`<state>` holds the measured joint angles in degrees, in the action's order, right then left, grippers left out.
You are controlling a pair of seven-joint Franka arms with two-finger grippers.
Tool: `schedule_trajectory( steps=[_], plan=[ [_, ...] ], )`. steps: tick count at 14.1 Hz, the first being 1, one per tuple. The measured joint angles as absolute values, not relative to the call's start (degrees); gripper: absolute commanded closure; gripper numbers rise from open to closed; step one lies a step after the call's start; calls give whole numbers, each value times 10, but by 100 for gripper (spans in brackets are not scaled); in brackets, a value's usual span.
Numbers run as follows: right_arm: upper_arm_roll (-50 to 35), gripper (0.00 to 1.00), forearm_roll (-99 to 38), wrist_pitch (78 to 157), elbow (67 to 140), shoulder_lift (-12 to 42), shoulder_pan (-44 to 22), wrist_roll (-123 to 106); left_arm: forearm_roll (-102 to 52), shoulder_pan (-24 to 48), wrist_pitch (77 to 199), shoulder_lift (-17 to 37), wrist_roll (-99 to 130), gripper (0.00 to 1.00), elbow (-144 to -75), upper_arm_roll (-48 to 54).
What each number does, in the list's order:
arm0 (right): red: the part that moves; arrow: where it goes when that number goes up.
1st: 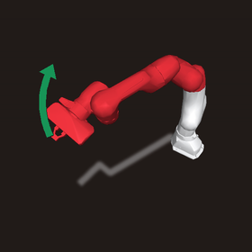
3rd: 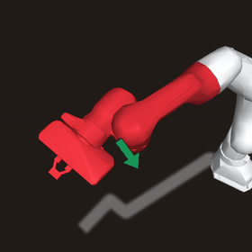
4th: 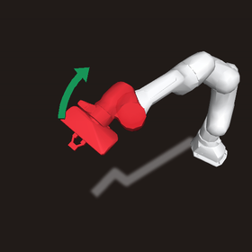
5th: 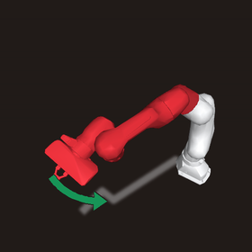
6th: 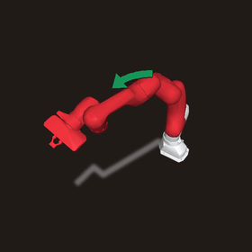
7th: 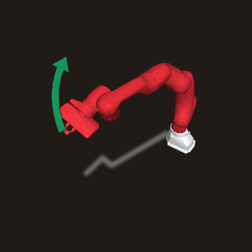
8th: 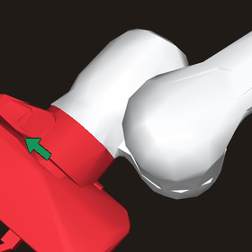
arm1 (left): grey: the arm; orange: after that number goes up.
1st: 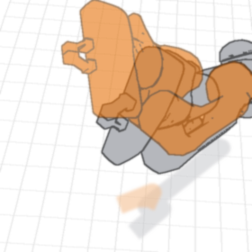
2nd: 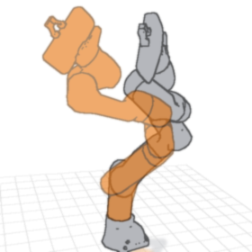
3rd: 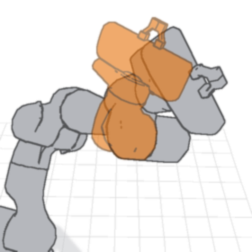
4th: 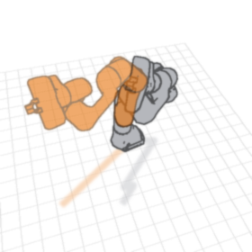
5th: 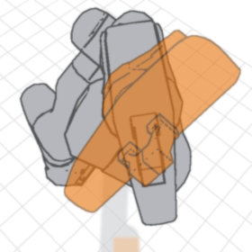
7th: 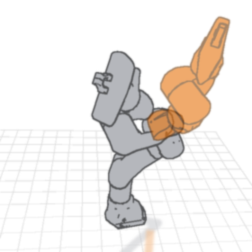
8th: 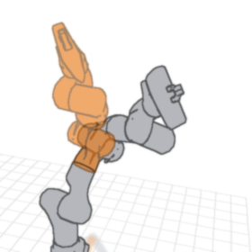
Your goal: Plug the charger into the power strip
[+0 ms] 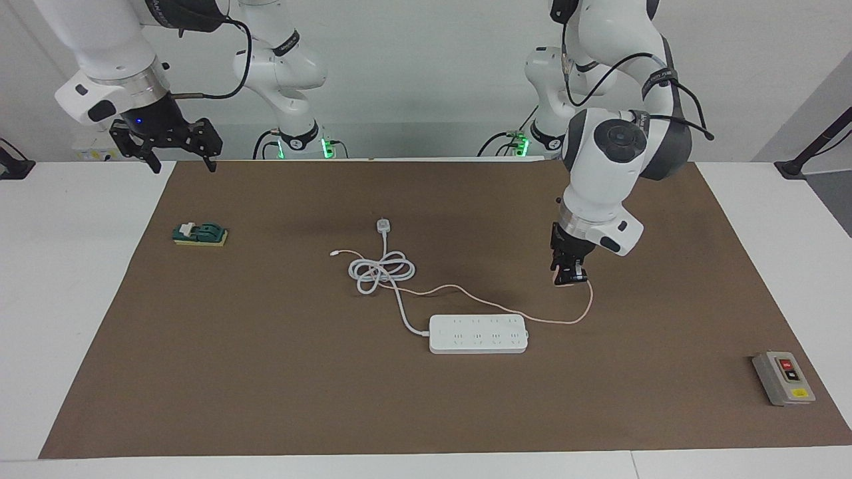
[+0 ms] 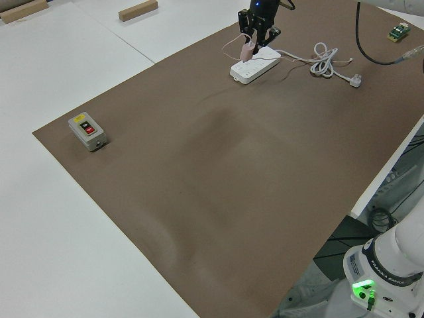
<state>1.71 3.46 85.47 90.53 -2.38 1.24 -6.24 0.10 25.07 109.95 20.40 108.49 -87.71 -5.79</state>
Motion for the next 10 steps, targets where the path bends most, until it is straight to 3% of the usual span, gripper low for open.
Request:
schedule_trajectory(
  steps=[5,10],
  plan=[
    [18,0,35,855,905,-24,12,-62,1,258,1100,317,1138,100,-777,-60],
    [18,0,21,855,906,-24,12,-56,1,258,1100,343,1140,100,-724,-69]
  ],
)
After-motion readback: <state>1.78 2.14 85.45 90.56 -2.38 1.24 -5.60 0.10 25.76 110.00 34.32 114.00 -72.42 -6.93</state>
